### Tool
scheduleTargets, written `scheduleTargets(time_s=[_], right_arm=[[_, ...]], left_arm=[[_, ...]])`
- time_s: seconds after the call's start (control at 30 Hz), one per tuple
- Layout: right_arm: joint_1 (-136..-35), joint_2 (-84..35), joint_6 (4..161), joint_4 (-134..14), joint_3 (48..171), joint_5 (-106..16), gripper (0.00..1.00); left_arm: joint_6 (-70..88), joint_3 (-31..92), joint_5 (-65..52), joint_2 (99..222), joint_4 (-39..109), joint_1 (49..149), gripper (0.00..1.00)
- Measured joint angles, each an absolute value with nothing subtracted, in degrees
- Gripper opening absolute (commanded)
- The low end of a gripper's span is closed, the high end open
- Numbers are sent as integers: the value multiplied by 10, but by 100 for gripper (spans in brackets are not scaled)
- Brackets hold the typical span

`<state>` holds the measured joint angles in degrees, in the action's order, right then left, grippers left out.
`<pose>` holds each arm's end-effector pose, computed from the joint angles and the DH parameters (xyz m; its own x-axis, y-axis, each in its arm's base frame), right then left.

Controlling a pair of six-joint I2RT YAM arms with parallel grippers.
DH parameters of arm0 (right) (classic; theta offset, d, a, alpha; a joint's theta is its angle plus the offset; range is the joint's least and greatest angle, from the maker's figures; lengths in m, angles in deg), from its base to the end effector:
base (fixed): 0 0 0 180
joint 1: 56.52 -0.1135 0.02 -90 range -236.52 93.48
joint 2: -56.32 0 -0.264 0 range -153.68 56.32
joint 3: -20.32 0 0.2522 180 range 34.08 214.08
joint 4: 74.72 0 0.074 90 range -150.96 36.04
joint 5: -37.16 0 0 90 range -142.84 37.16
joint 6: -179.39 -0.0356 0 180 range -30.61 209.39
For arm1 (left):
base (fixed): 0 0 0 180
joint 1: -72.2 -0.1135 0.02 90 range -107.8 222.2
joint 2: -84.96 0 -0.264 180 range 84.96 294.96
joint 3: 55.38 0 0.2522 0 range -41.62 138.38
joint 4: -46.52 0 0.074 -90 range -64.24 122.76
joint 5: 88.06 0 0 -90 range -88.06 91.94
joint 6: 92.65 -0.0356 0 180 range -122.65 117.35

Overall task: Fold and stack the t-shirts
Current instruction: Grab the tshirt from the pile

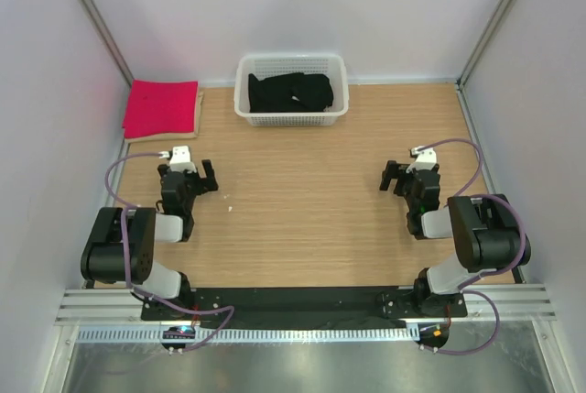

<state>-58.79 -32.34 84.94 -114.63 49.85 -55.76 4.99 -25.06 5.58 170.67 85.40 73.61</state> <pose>0.2466 0.0080 0.1249 -0.3273 0.0646 -0.9427 0.0340 0.9978 0.0565 0.2485 -0.0039 0.1381 -0.2767 -0.1259 -0.9527 -0.0737 0.9912 -0.1096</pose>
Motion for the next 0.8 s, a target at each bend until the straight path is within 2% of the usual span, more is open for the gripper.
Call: scheduleTargets(time_s=[0.17,0.3,0.43,0.53,0.7,0.8], right_arm=[[-588,-323,854,-1155,499,-560,100],[-588,-323,857,-1160,499,-562,100],[-589,-321,857,-1157,500,-575,100],[-619,-284,861,-1057,534,-633,100],[-670,-253,830,-900,679,-709,100],[-679,-252,782,-786,777,-711,100]], left_arm=[[46,-235,60,1687,816,736,100],[46,-141,61,1661,696,735,100],[49,-93,53,1626,662,734,100],[78,-52,102,1623,633,737,100],[163,45,212,1653,581,740,100],[216,111,258,1679,527,740,100]])
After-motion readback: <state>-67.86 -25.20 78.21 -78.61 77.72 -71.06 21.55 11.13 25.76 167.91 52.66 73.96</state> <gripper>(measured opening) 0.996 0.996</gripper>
